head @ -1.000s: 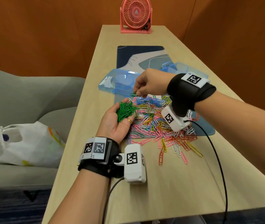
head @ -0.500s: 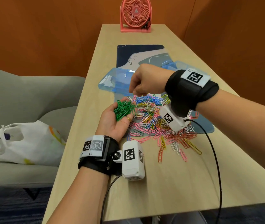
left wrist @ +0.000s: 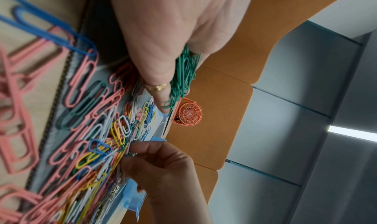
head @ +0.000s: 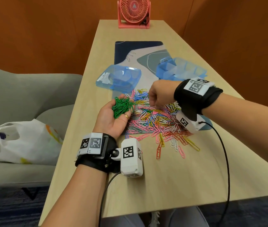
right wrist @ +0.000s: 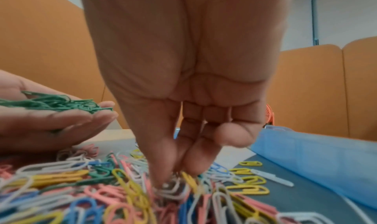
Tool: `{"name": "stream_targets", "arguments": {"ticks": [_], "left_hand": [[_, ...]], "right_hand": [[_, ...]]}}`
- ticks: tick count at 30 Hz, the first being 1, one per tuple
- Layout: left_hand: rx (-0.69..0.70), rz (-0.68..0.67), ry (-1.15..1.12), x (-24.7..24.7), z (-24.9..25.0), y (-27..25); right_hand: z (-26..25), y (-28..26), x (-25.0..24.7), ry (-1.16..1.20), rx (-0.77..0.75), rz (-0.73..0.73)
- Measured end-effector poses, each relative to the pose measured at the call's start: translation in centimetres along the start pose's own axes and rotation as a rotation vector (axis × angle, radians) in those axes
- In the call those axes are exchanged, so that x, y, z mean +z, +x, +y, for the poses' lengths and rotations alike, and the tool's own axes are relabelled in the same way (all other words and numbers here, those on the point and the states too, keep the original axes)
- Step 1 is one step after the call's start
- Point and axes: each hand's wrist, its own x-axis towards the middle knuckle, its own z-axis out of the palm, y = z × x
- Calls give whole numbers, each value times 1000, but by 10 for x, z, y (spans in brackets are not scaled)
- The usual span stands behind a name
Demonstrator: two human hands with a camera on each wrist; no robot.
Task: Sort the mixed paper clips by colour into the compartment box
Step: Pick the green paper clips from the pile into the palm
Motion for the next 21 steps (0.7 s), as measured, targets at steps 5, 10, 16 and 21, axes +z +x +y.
{"name": "stream_targets", "arguments": {"ticks": [5, 10, 16, 21], "left_hand": [[2, 1, 8, 0, 0, 2], [2, -4, 13, -1, 0, 3], [-4, -12, 2, 0, 0, 2], [2, -5, 21, 1, -1, 2]], "right_hand": [[-3, -3, -3, 17, -35, 45], [-12, -3, 4, 24, -91, 47], [-2, -3, 5, -54, -19, 38], [-3, -5, 4, 18, -51, 69]]}}
